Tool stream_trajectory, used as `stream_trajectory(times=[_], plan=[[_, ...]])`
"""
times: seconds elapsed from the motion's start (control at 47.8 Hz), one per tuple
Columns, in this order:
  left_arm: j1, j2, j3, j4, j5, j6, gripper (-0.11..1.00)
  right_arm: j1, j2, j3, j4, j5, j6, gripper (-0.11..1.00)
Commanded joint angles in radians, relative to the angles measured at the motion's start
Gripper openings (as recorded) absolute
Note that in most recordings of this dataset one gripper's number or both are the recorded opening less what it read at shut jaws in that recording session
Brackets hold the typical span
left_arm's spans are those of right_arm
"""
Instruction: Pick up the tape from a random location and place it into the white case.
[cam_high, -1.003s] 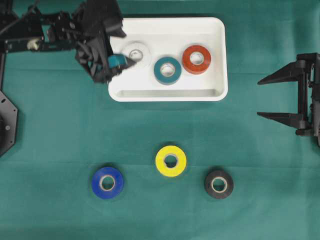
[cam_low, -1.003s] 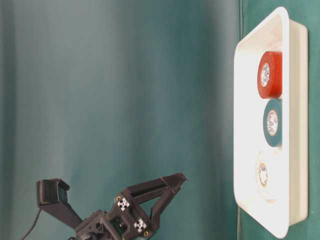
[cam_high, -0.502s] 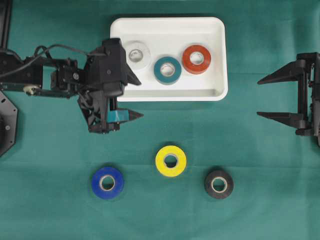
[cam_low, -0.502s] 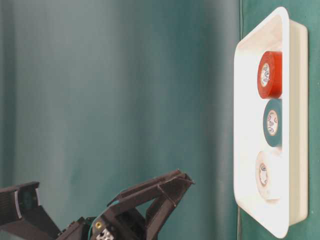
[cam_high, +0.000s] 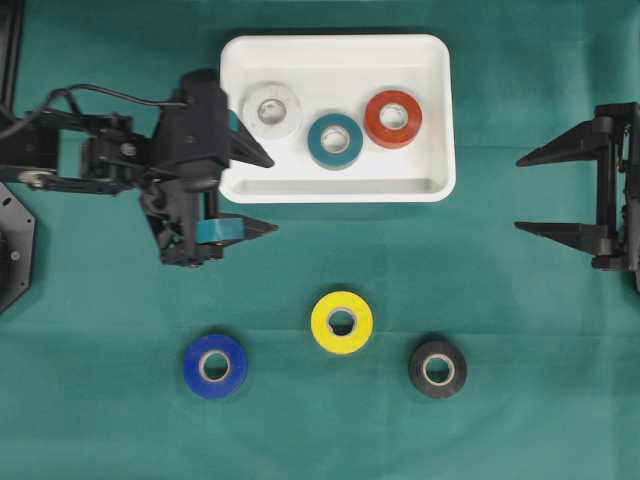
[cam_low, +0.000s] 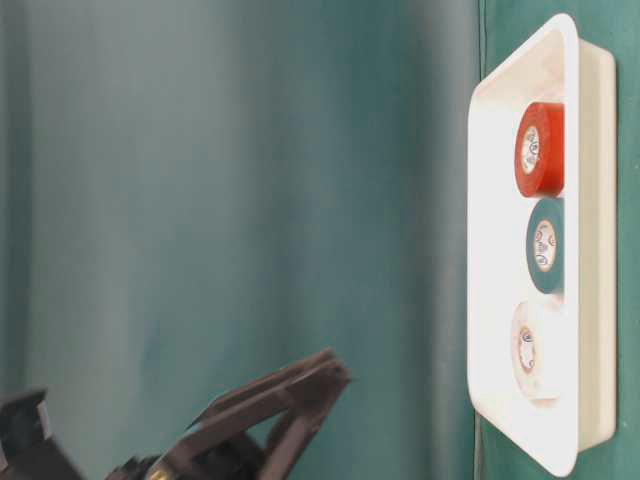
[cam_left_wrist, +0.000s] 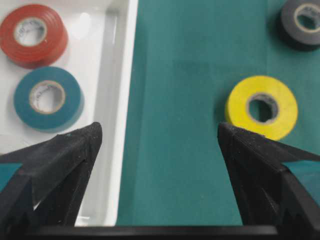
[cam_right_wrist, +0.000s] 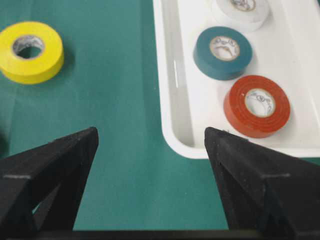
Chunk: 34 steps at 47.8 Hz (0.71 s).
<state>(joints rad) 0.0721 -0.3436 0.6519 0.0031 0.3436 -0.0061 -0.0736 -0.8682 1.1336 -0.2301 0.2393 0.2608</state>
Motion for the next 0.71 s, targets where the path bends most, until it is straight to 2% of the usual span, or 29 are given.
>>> stream_trajectory(times=[0.0, 0.69], plan=[[-0.003, -0.058, 0.008, 0.0, -0.006, -0.002, 0.96, -0.002, -0.003, -0.028, -0.002, 0.003, 0.002, 0.85], [-0.023, -0.42, 0.232, -0.002, -0.026, -0.003, 0.96, -0.002, -0.031, -0.037, -0.002, 0.008, -0.002, 0.85]])
